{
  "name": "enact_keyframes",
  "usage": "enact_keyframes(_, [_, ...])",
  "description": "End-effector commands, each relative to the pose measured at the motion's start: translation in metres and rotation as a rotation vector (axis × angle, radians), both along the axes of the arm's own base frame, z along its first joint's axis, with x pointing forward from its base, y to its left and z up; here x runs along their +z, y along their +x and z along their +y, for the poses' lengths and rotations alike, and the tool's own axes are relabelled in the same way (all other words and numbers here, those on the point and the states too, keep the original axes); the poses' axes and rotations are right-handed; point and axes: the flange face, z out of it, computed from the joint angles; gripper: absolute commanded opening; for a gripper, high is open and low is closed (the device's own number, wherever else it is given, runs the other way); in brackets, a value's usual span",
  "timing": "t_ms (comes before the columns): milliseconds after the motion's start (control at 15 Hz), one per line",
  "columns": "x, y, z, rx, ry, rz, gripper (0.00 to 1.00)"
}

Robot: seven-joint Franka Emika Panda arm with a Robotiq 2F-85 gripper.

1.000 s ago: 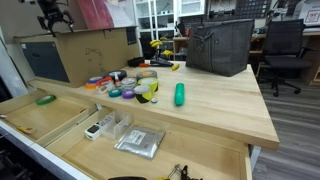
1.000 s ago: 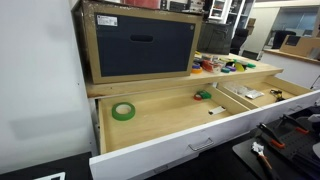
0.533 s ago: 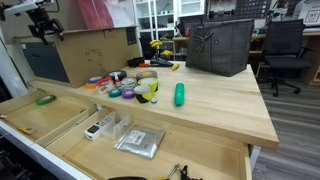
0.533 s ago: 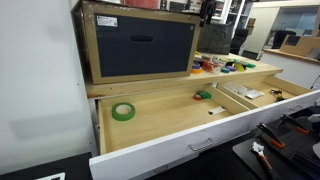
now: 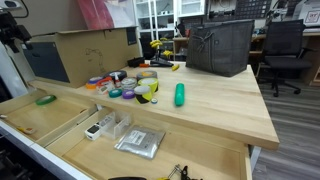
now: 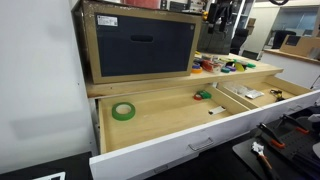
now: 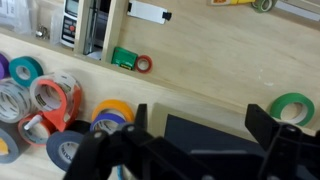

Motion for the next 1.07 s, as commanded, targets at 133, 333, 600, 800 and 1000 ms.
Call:
enact_keyframes(133, [-0.055,-0.006,-0.020,-0.151,0.004,-0.035,1.00])
enact_keyframes(333, [-0.084,0.017,-0.046,-0.167,0.039,-0.031,1.00])
enact_keyframes(600, [-0.110,0.031,-0.042,-0.114,0.078,-0.022,1.00])
enact_keyframes(800, [-0.133,0.027,-0.022,-0.001,0.047,0.004,1.00])
enact_keyframes(1000, [-0.155,0.022,-0.009,0.060,0.019,0.043,1.00])
